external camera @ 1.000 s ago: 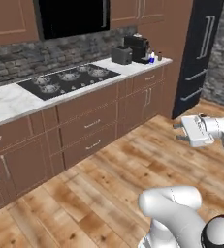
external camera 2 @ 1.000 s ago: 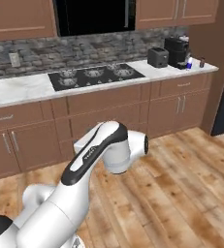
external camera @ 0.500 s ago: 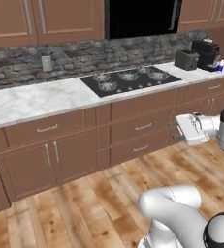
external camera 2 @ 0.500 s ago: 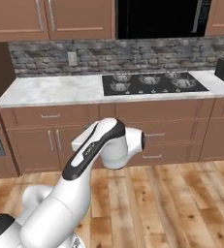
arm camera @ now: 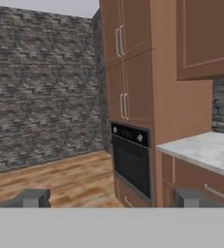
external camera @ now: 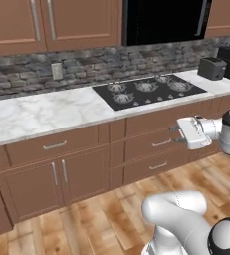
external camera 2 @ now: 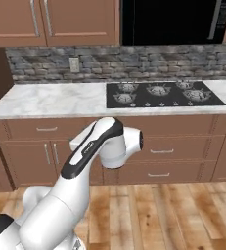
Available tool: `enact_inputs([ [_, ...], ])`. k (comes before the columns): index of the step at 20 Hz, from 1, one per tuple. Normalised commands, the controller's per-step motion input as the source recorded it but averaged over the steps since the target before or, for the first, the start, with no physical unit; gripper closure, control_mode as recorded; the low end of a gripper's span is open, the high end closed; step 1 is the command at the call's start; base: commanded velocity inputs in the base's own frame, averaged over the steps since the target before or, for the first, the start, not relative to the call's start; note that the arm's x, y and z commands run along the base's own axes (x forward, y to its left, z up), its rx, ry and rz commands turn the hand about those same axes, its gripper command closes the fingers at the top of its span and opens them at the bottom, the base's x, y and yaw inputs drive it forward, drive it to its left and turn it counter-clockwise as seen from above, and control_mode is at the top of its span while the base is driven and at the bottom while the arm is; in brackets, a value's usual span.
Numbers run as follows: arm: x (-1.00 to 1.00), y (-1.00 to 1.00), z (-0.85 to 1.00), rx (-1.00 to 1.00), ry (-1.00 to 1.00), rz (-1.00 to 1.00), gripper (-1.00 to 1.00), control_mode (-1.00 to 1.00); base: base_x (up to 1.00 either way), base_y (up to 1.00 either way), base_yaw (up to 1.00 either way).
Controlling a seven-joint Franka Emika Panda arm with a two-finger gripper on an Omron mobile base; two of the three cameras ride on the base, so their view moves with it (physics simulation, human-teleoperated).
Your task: Place the drinks on the dining counter in a tight cluster.
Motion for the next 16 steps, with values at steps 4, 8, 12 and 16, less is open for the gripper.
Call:
enact_inputs([
  [4, 0.00, 0.00, 0.00, 0.00, 0.00, 0.00, -1.00, 1.00, 0.66, -0.42, 0.01],
  [8, 0.00, 0.00, 0.00, 0.00, 0.00, 0.00, -1.00, 1.00, 0.58, -0.48, 0.01],
  [12, 0.00, 0.00, 0.00, 0.00, 0.00, 0.00, -1.00, 1.00, 0.53, -0.52, 0.01],
  [16, 0.00, 0.00, 0.00, 0.00, 0.00, 0.00, -1.00, 1.00, 0.45, -0.55, 0.00],
])
